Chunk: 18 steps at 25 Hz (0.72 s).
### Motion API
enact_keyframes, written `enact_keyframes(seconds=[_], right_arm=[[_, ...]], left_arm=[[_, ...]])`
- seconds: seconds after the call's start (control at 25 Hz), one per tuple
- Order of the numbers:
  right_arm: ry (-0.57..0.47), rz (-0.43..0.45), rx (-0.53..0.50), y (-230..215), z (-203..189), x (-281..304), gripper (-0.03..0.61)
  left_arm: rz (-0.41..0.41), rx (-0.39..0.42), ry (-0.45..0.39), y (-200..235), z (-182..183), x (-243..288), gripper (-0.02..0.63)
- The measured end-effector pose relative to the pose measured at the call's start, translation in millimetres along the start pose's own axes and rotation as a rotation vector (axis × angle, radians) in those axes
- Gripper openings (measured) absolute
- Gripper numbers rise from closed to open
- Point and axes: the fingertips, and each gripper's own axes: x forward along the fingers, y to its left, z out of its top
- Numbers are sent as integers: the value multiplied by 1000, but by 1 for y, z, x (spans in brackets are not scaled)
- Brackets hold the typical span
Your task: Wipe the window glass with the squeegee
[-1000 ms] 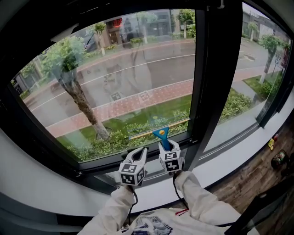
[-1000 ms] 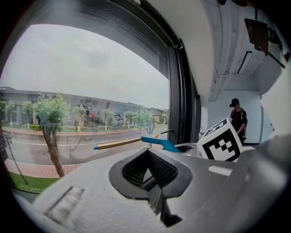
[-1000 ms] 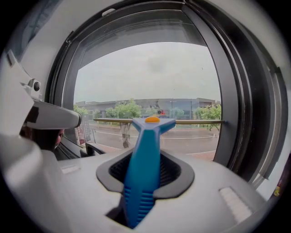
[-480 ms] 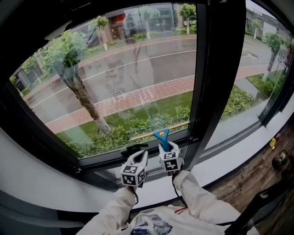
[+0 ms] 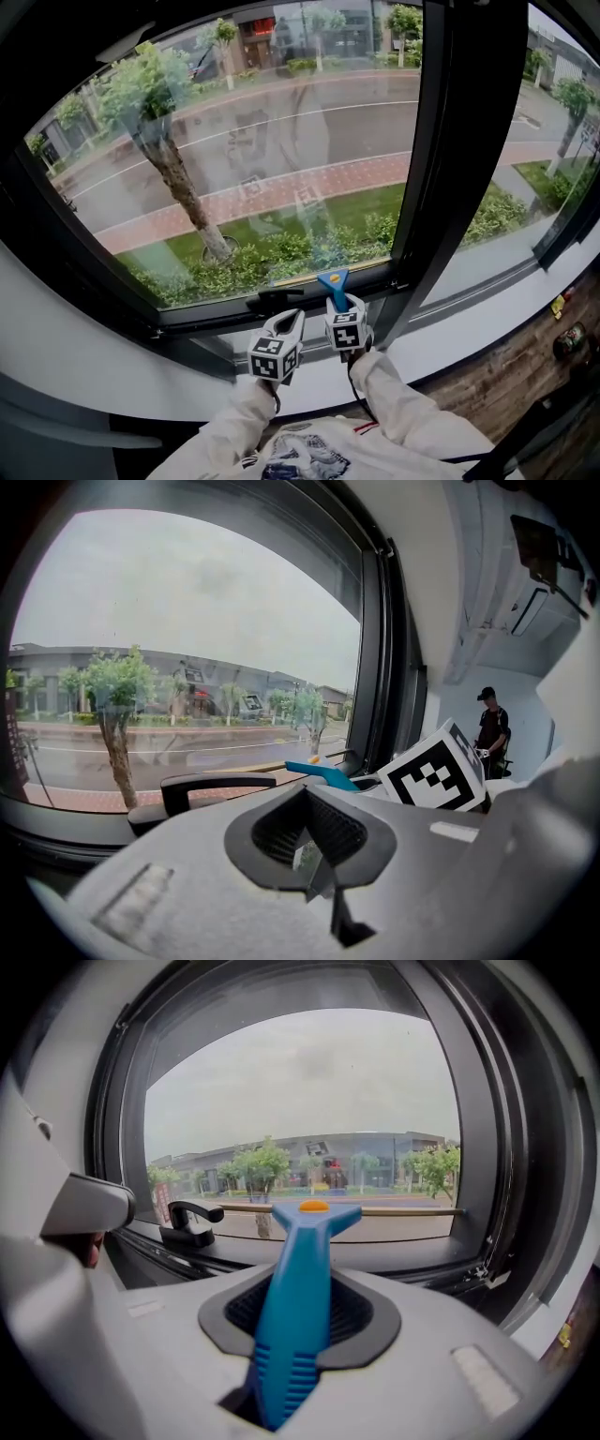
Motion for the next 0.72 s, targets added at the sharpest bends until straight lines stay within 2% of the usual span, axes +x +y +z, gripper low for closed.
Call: enact_keyframes(seconds=[0.52, 0.72], right_arm=[[36, 4, -29, 2, -7, 2, 121], [-14, 2, -17, 2, 6, -8, 121]], left_arm=[[57, -36, 11, 1, -18, -2, 0], [104, -48, 8, 10, -24, -10, 0]])
